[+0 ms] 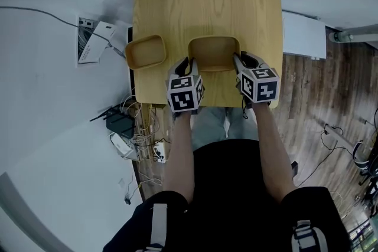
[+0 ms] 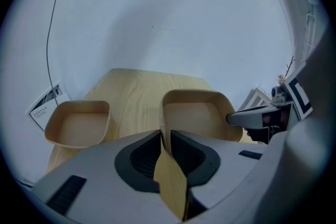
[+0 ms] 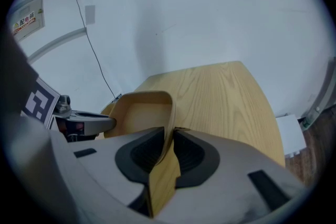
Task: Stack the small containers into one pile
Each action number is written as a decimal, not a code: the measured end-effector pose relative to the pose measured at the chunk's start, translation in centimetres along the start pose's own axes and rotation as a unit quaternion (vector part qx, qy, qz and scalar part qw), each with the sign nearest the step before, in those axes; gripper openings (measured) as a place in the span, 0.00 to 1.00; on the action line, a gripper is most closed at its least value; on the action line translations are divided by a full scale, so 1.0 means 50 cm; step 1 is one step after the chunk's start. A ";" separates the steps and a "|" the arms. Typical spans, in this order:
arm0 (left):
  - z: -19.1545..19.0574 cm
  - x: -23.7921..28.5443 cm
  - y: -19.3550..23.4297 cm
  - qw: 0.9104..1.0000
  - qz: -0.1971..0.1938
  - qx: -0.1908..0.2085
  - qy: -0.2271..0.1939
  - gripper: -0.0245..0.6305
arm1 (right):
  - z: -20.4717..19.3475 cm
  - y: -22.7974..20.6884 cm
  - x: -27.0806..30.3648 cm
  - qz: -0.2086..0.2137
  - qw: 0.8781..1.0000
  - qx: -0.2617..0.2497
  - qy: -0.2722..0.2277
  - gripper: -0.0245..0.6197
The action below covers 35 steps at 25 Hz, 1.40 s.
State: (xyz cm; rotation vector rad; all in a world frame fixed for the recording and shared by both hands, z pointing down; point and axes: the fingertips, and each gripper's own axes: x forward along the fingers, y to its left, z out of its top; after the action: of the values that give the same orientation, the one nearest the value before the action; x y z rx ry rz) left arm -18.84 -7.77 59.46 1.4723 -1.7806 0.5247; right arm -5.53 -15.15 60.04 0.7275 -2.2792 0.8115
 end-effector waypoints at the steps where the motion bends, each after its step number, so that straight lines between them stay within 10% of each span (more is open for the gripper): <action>1: 0.007 -0.008 -0.006 1.000 -0.001 0.001 -0.008 0.12 | 0.005 0.000 -0.009 0.000 1.000 -0.001 -0.005 0.13; 16: 0.031 -0.152 -0.041 0.993 0.059 -0.005 -0.101 0.11 | 0.048 0.050 -0.110 0.039 0.996 -0.053 -0.065 0.11; 35: 0.049 -0.343 0.123 0.972 0.153 -0.037 -0.176 0.11 | 0.124 0.294 -0.093 0.137 0.977 -0.134 -0.098 0.12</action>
State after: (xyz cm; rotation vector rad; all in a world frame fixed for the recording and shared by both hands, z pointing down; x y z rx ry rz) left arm -24.53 3.11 45.77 1.3035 -2.3031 0.3575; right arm -14.30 -8.36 47.64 0.3890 -2.6416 0.5536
